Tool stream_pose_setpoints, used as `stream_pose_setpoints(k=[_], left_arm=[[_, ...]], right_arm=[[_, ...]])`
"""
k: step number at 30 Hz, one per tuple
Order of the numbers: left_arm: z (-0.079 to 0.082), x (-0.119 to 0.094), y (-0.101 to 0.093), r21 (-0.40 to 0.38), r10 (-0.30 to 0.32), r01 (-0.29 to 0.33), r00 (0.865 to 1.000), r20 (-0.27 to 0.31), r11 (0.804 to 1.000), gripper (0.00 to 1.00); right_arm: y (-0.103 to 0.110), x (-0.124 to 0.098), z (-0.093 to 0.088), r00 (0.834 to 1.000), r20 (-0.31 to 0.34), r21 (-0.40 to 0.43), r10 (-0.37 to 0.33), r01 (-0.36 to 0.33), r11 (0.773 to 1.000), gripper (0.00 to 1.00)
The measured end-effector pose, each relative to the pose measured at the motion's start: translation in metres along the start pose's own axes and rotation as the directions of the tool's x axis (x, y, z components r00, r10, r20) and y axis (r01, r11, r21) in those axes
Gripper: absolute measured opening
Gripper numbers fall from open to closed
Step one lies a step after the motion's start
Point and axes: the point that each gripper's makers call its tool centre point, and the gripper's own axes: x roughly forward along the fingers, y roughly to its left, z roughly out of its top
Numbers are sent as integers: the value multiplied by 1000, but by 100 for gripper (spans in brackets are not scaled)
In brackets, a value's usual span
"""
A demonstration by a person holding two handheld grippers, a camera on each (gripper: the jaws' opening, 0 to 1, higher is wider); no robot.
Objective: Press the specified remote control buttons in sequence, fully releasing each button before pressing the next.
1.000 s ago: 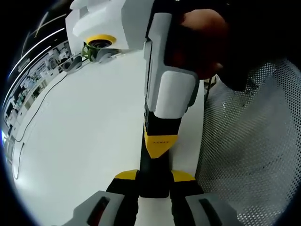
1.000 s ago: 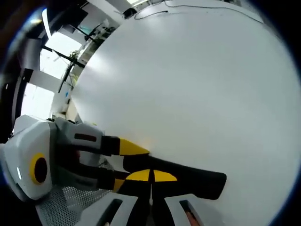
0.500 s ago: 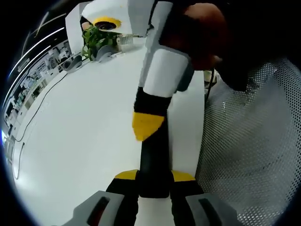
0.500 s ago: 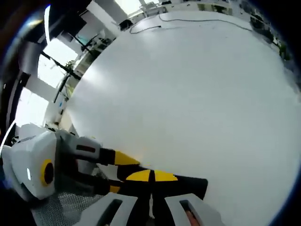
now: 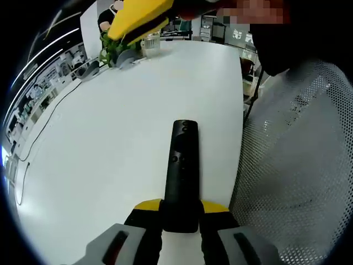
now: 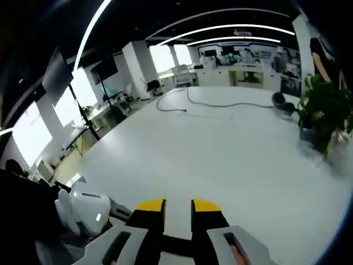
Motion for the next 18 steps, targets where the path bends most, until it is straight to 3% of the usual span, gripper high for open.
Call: stream_pose_setpoints(k=[4, 7, 11, 18], left_arm=[[0, 0, 0, -4, 5, -5, 1000, 0, 1000, 25], [0, -1, 0, -7, 6, -6, 1000, -1, 1000, 25], [0, -1, 0, -12, 9, -9, 1000, 0, 1000, 25], [-1, -1, -1, -4, 3, -3, 1000, 15, 1000, 25]], right_arm=[[-2, -32, 18, 995, 98, -14, -23, 25, 1000, 21], [-4, -53, 26, 984, 175, -31, -41, 47, 998, 29], [-8, -75, 23, 976, 198, -112, -89, 113, 987, 36], [-7, -92, 2, 970, 204, -139, -135, 165, 976, 53]])
